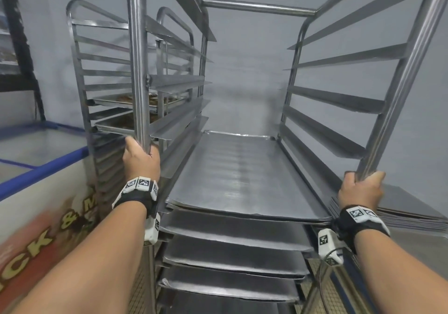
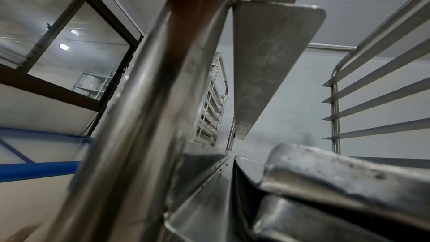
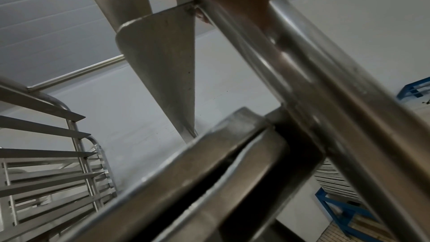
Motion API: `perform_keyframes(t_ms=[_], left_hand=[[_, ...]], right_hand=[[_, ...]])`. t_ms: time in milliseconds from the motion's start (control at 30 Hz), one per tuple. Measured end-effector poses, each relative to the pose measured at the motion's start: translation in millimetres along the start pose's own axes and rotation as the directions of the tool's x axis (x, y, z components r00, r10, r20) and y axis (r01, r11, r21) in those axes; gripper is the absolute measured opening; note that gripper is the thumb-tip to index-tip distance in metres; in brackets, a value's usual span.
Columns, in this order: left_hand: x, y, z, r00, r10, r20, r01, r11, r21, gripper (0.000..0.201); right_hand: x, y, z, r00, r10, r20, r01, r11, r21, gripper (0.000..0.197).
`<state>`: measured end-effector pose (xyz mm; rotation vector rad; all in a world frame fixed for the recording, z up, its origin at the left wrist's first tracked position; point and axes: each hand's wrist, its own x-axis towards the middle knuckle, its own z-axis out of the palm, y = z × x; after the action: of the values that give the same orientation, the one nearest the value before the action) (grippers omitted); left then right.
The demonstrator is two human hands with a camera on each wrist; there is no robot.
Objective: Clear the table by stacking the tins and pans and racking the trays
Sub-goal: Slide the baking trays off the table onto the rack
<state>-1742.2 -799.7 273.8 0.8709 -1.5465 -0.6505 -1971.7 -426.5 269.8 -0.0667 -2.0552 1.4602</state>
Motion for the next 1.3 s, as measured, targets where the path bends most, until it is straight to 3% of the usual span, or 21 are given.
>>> perform_keyframes(t_ms=[633, 1300], left_hand=[[107, -40, 189, 1.0, 0.029, 0.001, -0.029, 1.0, 0.002, 0.022], [205, -76, 356, 0.999, 0.033, 0.042, -0.032, 0.999, -0.014, 0.025]], right_hand=[[102, 16, 190, 0.995, -0.097, -0.001, 0.097, 0.995, -0.008, 0.021], [187, 16, 353, 0.999, -0.052, 0.0, 0.052, 0.998, 0.046, 0.024]])
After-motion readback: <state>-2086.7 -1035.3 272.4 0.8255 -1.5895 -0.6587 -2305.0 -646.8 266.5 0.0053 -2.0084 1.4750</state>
